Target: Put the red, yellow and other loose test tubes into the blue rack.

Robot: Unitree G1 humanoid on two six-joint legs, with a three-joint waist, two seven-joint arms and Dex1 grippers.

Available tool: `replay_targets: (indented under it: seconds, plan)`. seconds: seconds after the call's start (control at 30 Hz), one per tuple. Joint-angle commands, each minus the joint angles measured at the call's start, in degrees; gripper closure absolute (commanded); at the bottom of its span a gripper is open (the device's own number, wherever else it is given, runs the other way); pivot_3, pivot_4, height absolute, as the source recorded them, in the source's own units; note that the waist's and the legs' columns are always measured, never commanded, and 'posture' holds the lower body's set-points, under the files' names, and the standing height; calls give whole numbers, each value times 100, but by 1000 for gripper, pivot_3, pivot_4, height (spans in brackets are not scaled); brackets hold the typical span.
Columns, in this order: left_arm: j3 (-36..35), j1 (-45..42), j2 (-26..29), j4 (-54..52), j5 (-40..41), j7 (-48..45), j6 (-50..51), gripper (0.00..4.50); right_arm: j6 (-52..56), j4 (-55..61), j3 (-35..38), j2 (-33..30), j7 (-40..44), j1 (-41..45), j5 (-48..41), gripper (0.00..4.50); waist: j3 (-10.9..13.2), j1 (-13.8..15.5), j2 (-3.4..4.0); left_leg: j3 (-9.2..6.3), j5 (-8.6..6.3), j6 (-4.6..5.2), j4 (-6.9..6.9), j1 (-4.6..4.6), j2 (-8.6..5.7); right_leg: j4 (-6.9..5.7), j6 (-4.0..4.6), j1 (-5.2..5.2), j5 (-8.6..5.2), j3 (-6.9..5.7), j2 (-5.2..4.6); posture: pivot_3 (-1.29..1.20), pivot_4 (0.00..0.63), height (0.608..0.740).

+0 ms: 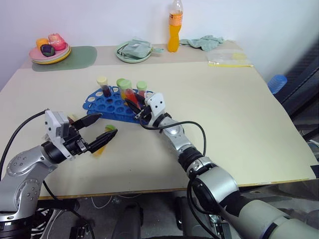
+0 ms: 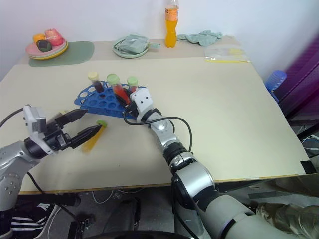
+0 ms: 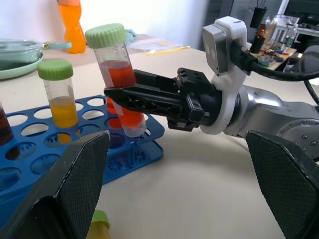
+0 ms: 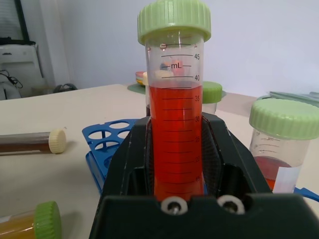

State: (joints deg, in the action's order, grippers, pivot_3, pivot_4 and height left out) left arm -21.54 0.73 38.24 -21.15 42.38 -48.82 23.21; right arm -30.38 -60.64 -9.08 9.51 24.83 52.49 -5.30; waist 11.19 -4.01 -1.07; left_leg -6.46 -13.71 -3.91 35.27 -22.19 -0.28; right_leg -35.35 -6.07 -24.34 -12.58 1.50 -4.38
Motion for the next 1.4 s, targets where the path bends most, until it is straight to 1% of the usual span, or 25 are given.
replay_targets:
  seconds: [0.03, 0.2, 0.27, 0.33, 0.4, 0.57, 0.67, 0.7, 0.8, 0.83, 0.93, 0.97, 1.07, 1.1, 1.17, 1.2, 1.23, 1.33, 1.4]
  plan:
    - [-46, -45, -2, -231, 72, 17, -58, 0, 215, 1195, -55, 327, 264, -638, -174, 3706, 0, 1, 1, 0, 0, 0, 0, 0, 0, 0, -1, 0, 0, 0, 0, 0, 150, 740]
    - [-11, -39, -53, -245, 59, 50, -82, 0, 1553, 3399, -94, -417, 522, -1147, -441, 3706, -3, 36, -4, -4, 0, 0, 0, 0, 0, 0, -7, 6, 4, -1, -1, 0, 150, 740]
    - [4, -41, -91, -246, 56, 67, -94, 0, 2505, 4389, -104, -1011, 690, -1454, -372, 3706, -1, 48, 1, -2, 0, -1, 3, 0, -1, 0, -1, 5, 0, 0, -2, 0, 150, 740]
    - [38, -68, -138, -277, 61, 104, -76, 0, 3796, 5212, -58, -1605, 800, -1699, -450, 3706, -1, 111, 0, -2, 2, -4, 6, -1, -1, 0, 9, 4, -5, 0, -2, 0, 150, 740]
    - [80, -91, -164, -313, 50, 127, -61, 0, 4722, 5847, 26, -2065, 897, -1814, -639, 3706, -3, 152, -2, -1, 2, -4, 9, -1, -1, 0, 11, 5, -7, 0, -2, 0, 150, 740]
    - [147, -152, -170, -308, 44, 107, -49, 0, 7036, 7175, 133, -3054, 1078, -1858, -1011, 3706, -2, 146, -1, 0, 2, -3, 5, 0, 1, -1, 13, 2, -8, -1, -1, 0, 150, 740]
    - [197, -204, -142, -228, 20, 35, -83, 0, 8464, 8109, -231, -4088, 1515, -1946, -1166, 3706, -1, 177, 0, 1, 2, -3, 10, -5, 0, 2, 13, 3, -9, 0, -3, 0, 150, 740]
    - [205, -218, -137, -209, 14, 21, -90, 0, 8793, 8337, -351, -4348, 1605, -1968, -1224, 3706, -3, 201, -3, 1, 2, -3, 13, -12, -1, 5, 14, 2, -9, -1, -6, 0, 150, 740]
    - [237, -272, -155, -152, -5, -15, -116, 0, 9760, 8527, -645, -5027, 1877, -2096, -1486, 3706, -7, 206, -9, 3, 2, -2, 17, -15, -2, 15, 16, 3, -11, -2, -8, 0, 150, 740]
    - [263, -285, -176, -139, -21, -19, -131, 0, 9995, 8481, -788, -5211, 1830, -2134, -1420, 3706, -7, 206, -9, 3, 1, -2, 19, -15, -2, 16, 17, 4, -12, -2, -8, 0, 150, 740]
    - [378, -280, -252, -193, -101, 1, -165, 0, 10631, 8059, -1019, -5455, 1681, -1988, -1327, 3706, -8, 201, -5, 7, 1, -2, 29, -17, -2, 15, 18, 4, -12, -2, -9, 0, 150, 740]
    - [395, -268, -264, -224, -116, 4, -165, 0, 10860, 7937, -1011, -5446, 1654, -1879, -1362, 3706, -9, 203, -6, 9, 0, -1, 32, -16, -2, 15, 18, 8, -12, -2, -10, 0, 150, 740]
    - [420, -240, -274, -272, -121, 26, -169, 0, 10896, 7743, -1111, -5513, 1601, -1695, -1301, 3706, -14, 301, -16, 8, -1, 1, 41, -19, -3, 16, 18, 12, -12, -3, -11, 0, 150, 740]
    - [423, -228, -279, -319, -98, 55, -148, 0, 11202, 7630, -1132, -5502, 1590, -1553, -1358, 3706, -15, 327, -18, 8, -2, 2, 44, -21, -3, 18, 18, 12, -12, -3, -11, 0, 150, 740]
    - [433, -209, -272, -386, -94, 85, -134, 0, 11213, 7520, -1203, -5529, 1553, -1446, -1317, 3706, -16, 345, -19, 8, -3, 3, 56, -26, -7, 19, 17, 15, -12, -3, -15, 0, 150, 740]
    - [434, -206, -267, -404, -94, 93, -131, 0, 11547, 7389, -1085, -5426, 1500, -1371, -1384, 3706, -16, 347, -20, 8, -3, 3, 64, -29, -8, 19, 17, 17, -12, -3, -16, 0, 150, 740]
    - [428, -211, -270, -409, -81, 108, -121, 0, 11660, 7326, -1071, -5397, 1477, -1339, -1413, 3706, -16, 348, -20, 7, -4, 3, 68, -30, -11, 21, 17, 22, -12, -3, -19, 0, 150, 740]
    - [432, -244, -285, -411, -80, 153, -125, 0, 11749, 7294, -1070, -5384, 1446, -1323, -1485, 3706, -18, 349, -24, 5, -5, 4, 73, -29, -15, 22, 16, 28, -12, -4, -22, 0, 150, 740]
    - [448, -257, -293, -420, -82, 176, -133, 0, 11820, 7285, -1023, -5386, 1487, -1291, -1583, 2671, -19, 341, -24, 5, -6, 6, 72, -29, -15, 22, 15, 28, -13, -4, -22, 0, 150, 740]
